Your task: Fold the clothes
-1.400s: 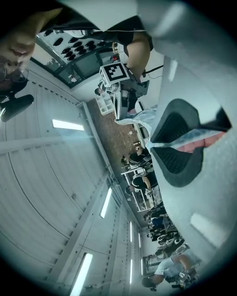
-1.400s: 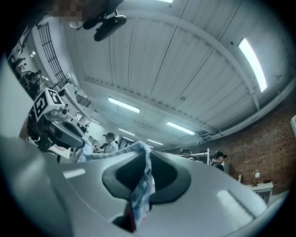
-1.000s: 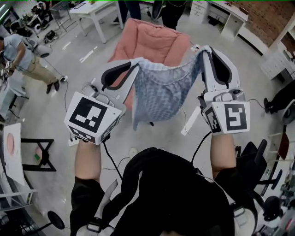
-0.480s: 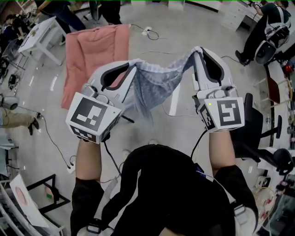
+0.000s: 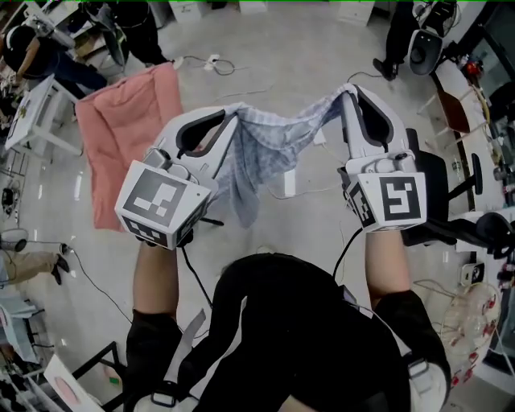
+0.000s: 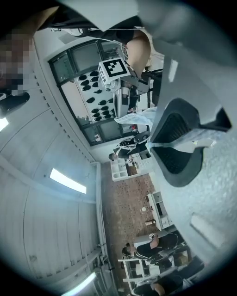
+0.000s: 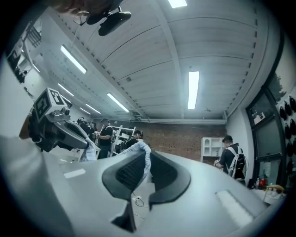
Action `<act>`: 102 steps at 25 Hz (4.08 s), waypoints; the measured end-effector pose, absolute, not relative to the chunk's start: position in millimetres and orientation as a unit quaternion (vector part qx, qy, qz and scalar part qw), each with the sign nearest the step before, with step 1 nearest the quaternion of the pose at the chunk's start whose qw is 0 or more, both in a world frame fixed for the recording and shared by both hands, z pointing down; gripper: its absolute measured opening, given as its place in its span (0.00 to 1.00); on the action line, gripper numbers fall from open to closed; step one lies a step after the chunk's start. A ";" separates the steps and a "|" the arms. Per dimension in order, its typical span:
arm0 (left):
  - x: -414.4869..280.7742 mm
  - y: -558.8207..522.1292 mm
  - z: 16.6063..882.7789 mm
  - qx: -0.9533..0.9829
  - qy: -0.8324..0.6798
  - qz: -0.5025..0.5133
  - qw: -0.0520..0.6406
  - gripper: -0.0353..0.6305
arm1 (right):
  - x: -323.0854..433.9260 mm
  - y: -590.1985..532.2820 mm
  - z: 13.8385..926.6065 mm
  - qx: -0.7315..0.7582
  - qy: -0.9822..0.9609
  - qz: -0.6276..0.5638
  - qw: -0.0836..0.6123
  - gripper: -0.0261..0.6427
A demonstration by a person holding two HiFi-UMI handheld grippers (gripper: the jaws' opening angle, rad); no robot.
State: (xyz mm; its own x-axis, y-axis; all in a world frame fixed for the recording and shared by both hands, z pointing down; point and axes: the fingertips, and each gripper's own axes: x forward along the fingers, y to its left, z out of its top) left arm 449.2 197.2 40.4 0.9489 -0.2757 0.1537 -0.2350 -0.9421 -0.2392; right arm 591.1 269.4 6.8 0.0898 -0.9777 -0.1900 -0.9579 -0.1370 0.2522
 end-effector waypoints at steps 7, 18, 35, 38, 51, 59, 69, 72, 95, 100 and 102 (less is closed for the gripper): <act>494.1 220.3 26.3 -0.989 0.063 -0.069 0.116 0.11 | 633.0 315.2 -19.0 0.787 -0.590 -0.179 0.017 0.09; 537.4 243.6 38.4 -0.988 0.023 -0.088 0.125 0.11 | 664.6 347.4 -19.9 0.805 -0.561 -0.188 0.036 0.09; 474.4 207.2 60.7 -0.978 0.126 -0.130 0.106 0.11 | 646.5 259.8 8.2 0.749 -0.635 -0.184 0.043 0.09; 449.7 195.1 64.8 -0.973 0.149 -0.148 0.098 0.11 | 626.6 232.1 14.2 0.733 -0.656 -0.175 0.040 0.09; 362.9 178.4 63.6 -0.941 0.271 -0.189 0.073 0.11 | 543.1 135.9 26.9 0.651 -0.736 -0.183 0.019 0.09; 296.7 165.6 69.6 -0.917 0.343 -0.198 0.045 0.11 | 463.1 79.6 17.6 0.594 -0.775 -0.217 0.009 0.09; 195.3 145.4 76.4 -0.897 0.398 -0.190 0.025 0.11 | 333.9 18.6 12.9 0.541 -0.809 -0.229 -0.003 0.09; 164.7 129.2 81.1 -0.896 0.403 -0.184 0.018 0.11 | 299.8 -3.9 16.3 0.534 -0.815 -0.222 -0.001 0.09; -108.7 44.7 164.5 -0.880 0.432 -0.178 -0.089 0.11 | -2.3 -117.7 91.5 0.500 -0.837 -0.211 0.075 0.09; -145.5 18.3 188.0 -0.873 0.441 -0.177 -0.109 0.11 | -43.5 -145.8 115.9 0.492 -0.841 -0.202 0.096 0.09; -156.8 11.7 197.3 -0.870 0.445 -0.178 -0.115 0.11 | -55.3 -152.7 124.5 0.487 -0.845 -0.197 0.103 0.09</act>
